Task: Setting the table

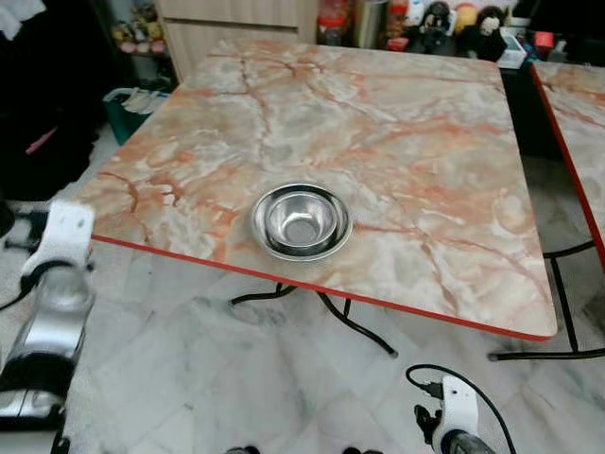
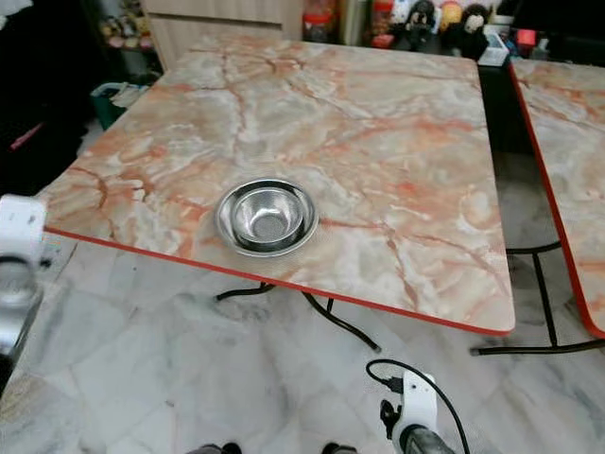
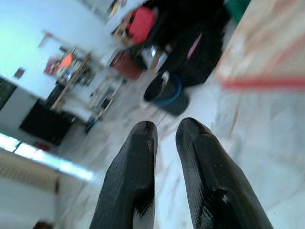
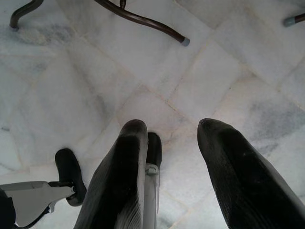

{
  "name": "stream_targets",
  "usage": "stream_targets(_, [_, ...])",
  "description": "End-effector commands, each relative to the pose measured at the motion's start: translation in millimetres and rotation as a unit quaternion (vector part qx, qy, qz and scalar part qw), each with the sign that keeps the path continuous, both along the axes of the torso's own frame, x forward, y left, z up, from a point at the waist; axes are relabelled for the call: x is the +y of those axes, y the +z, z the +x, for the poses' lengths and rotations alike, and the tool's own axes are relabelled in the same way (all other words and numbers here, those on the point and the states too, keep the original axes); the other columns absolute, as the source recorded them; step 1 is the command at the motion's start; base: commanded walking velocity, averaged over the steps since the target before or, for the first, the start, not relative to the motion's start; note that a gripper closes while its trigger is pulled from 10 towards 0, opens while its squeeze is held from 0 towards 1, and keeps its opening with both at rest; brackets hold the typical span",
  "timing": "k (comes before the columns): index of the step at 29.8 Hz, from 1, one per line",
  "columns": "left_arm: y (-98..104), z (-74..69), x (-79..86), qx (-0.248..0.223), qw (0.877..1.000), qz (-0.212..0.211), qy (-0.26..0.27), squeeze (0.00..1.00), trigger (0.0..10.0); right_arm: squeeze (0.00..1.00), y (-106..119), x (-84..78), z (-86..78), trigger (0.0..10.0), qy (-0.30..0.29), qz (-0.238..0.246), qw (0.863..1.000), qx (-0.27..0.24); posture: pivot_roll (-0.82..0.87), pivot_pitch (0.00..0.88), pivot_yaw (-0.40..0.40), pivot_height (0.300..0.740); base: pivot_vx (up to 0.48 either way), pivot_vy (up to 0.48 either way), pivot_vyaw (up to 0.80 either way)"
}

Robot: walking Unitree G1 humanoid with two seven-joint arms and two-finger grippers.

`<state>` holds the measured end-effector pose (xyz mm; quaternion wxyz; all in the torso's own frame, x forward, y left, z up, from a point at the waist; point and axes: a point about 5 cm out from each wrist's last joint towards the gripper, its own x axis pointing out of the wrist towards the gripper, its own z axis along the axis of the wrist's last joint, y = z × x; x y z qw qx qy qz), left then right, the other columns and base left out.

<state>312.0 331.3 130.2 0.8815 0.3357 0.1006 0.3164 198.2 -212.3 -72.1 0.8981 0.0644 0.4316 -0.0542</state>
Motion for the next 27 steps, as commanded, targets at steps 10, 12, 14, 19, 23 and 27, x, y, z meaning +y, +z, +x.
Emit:
stream_targets(10, [-129,-79.2,-4.1,0.176,0.963,-0.196,0.065,0.00,10.0,0.00,-3,-2.0,-6.1,10.0,-0.002,-0.002,1.000,0.008,0.04,0.111,0.005,0.736,0.000,0.000,0.00])
stream_targets(12, [-146,-85.4,-22.1,0.191,0.948,-0.252,0.039,0.00,10.0,0.00,-3,-2.5,-6.4,10.0,-0.003,-0.002,1.000,0.008,0.04,0.107,0.003,0.736,0.000,0.000,0.00])
stream_targets(14, [-156,-88.1,-36.5,0.208,0.937,-0.282,0.010,0.00,10.0,0.00,-3,-2.9,-6.7,10.0,-0.004,-0.003,1.000,0.009,0.04,0.107,0.003,0.736,0.000,0.000,0.00])
stream_targets(19, [-174,-92.5,-67.0,0.230,0.909,-0.347,-0.036,0.00,10.0,0.00,-3,-3.6,-7.0,10.0,-0.002,-0.004,1.000,0.009,0.03,0.092,-0.001,0.736,0.000,0.000,0.00])
stream_targets(23, [-182,-95.7,-85.4,0.230,0.889,-0.392,-0.063,0.00,10.0,0.00,-3,-4.2,-7.7,10.0,0.001,-0.006,1.000,0.009,0.03,0.081,-0.005,0.736,0.000,0.000,0.00])
stream_targets(27, [-188,-99.0,-95.9,0.246,0.882,-0.392,-0.082,0.00,10.0,0.00,-3,-5.3,-7.9,10.0,0.009,-0.010,1.000,0.012,0.03,0.078,-0.010,0.736,0.000,0.000,0.00])
